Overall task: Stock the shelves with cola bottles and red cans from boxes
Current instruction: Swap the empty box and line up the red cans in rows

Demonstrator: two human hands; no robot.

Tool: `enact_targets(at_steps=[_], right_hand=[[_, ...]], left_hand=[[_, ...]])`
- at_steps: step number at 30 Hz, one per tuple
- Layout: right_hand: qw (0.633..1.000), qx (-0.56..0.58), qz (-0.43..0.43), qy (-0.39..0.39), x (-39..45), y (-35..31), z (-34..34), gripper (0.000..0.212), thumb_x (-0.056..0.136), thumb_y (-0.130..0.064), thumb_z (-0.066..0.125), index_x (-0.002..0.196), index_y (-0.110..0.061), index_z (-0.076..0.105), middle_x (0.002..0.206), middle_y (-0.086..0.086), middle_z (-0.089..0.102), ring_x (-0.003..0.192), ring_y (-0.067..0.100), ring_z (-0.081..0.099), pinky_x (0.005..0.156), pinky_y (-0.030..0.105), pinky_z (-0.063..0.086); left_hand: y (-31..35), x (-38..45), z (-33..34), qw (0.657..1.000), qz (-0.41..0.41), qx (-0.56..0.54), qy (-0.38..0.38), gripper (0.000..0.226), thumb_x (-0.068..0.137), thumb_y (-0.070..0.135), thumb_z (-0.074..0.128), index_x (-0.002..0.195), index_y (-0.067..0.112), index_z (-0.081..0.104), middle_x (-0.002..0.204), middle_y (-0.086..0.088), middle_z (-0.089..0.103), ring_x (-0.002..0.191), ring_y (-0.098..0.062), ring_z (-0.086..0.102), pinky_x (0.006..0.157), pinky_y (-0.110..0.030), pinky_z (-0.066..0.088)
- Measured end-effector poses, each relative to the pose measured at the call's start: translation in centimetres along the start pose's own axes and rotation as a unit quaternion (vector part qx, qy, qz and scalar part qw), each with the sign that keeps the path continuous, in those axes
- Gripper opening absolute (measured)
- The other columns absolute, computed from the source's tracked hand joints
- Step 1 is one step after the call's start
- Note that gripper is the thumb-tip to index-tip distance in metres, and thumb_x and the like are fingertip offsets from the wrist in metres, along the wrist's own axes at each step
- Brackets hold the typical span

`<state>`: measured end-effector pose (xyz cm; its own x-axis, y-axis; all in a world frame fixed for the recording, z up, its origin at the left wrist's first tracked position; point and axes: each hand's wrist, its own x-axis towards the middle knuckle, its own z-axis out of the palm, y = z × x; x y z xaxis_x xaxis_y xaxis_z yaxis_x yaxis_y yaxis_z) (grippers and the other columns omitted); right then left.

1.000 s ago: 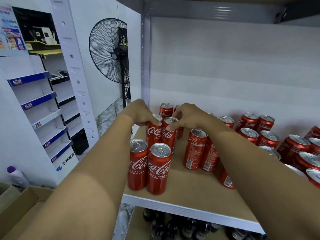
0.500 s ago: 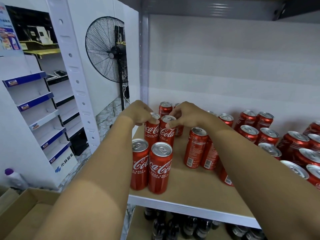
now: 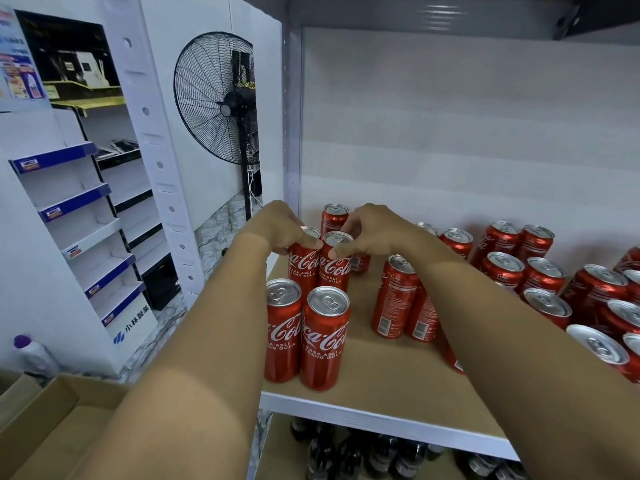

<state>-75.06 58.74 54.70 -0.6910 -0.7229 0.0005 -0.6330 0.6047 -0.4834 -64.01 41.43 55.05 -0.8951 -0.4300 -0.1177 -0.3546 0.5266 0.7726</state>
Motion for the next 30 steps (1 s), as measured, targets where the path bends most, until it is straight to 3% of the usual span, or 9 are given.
enact_targets(at_steps=[5, 9, 16, 21, 30], right_hand=[[0.999, 0.025, -0.017, -0.02, -0.1, 0.3, -0.2, 0.054, 0.071, -0.041, 0.09, 0.118, -0.02, 0.073, 0.111, -0.003, 0.073, 0.101, 0.018, 0.069, 0.093, 0.044, 0.058], [0.996, 0.08, -0.025, -0.037, -0.3, 0.1, -0.1, 0.049, 0.074, -0.026, 0.09, 0.119, -0.016, 0.072, 0.106, -0.002, 0.074, 0.092, 0.017, 0.074, 0.084, 0.04, 0.063], [0.992, 0.11, -0.035, -0.056, -0.6, -0.5, 0.5, 0.045, 0.078, -0.023, 0.088, 0.119, -0.014, 0.072, 0.104, 0.0, 0.075, 0.089, 0.019, 0.075, 0.079, 0.037, 0.064], [0.99, 0.128, -0.033, -0.049, -0.5, -0.3, 0.9, 0.042, 0.077, -0.022, 0.088, 0.116, -0.015, 0.073, 0.103, 0.002, 0.077, 0.089, 0.023, 0.076, 0.081, 0.043, 0.063], [0.988, 0.141, -0.022, -0.052, -0.9, -0.6, 1.2, 0.042, 0.077, -0.022, 0.088, 0.116, -0.018, 0.074, 0.103, -0.001, 0.076, 0.092, 0.022, 0.075, 0.086, 0.044, 0.062]], left_hand=[[-0.1, -0.2, -0.3, 1.0, 0.006, 0.019, -0.001, 0.054, 0.073, 0.021, 0.093, 0.12, 0.004, 0.073, 0.111, -0.012, 0.076, 0.095, -0.025, 0.073, 0.076, -0.031, 0.061], [-0.2, -0.6, -0.5, 1.0, 0.004, 0.02, 0.01, 0.053, 0.073, 0.02, 0.093, 0.12, 0.004, 0.074, 0.11, -0.014, 0.076, 0.094, -0.027, 0.074, 0.083, -0.036, 0.063], [-1.0, -0.8, -0.7, 1.0, -0.013, 0.018, 0.022, 0.06, 0.071, 0.023, 0.094, 0.125, 0.007, 0.073, 0.112, -0.013, 0.076, 0.096, -0.029, 0.073, 0.092, -0.046, 0.061], [-1.0, -1.3, -0.9, 0.999, 0.0, 0.049, 0.02, 0.058, 0.076, 0.027, 0.092, 0.128, 0.01, 0.072, 0.121, -0.012, 0.073, 0.107, -0.03, 0.07, 0.096, -0.044, 0.059], [-0.9, -2.3, -0.6, 0.998, 0.008, 0.046, 0.038, 0.05, 0.084, 0.028, 0.085, 0.129, 0.01, 0.071, 0.122, -0.011, 0.073, 0.106, -0.027, 0.069, 0.097, -0.039, 0.057]])
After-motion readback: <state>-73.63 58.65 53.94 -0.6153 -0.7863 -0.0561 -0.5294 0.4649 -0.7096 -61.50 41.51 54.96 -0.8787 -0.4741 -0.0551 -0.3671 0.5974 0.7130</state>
